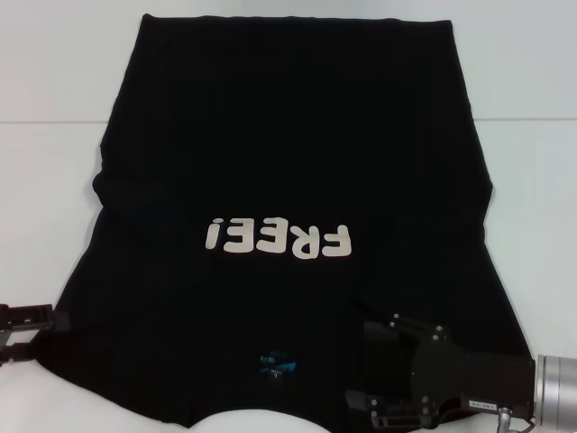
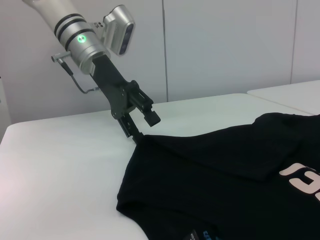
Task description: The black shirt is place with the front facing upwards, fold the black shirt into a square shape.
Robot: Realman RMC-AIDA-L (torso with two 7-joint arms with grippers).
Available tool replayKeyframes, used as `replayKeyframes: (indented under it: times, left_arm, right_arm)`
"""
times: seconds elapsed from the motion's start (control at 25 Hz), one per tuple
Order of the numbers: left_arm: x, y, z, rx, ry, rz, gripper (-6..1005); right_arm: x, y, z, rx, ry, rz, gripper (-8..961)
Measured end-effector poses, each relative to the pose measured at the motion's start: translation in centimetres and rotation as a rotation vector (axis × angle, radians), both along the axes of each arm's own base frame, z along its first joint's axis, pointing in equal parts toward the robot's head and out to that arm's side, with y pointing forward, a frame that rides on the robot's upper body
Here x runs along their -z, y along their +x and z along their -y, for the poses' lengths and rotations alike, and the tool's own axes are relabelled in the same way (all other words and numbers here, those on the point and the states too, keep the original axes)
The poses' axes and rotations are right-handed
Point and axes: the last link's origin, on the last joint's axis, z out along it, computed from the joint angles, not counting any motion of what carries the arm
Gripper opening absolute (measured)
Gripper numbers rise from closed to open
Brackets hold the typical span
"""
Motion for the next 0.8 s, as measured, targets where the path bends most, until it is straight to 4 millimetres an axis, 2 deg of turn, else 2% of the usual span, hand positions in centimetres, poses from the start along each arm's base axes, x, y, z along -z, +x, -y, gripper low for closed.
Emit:
replayKeyframes:
  times: [0.8]
  left_arm:
    - [1.2, 1.3, -0.9, 0.038, -0.044, 0.014, 798]
  right_arm:
    - [0.1, -0.1, 0.2, 0.001, -0.009, -0.011, 942]
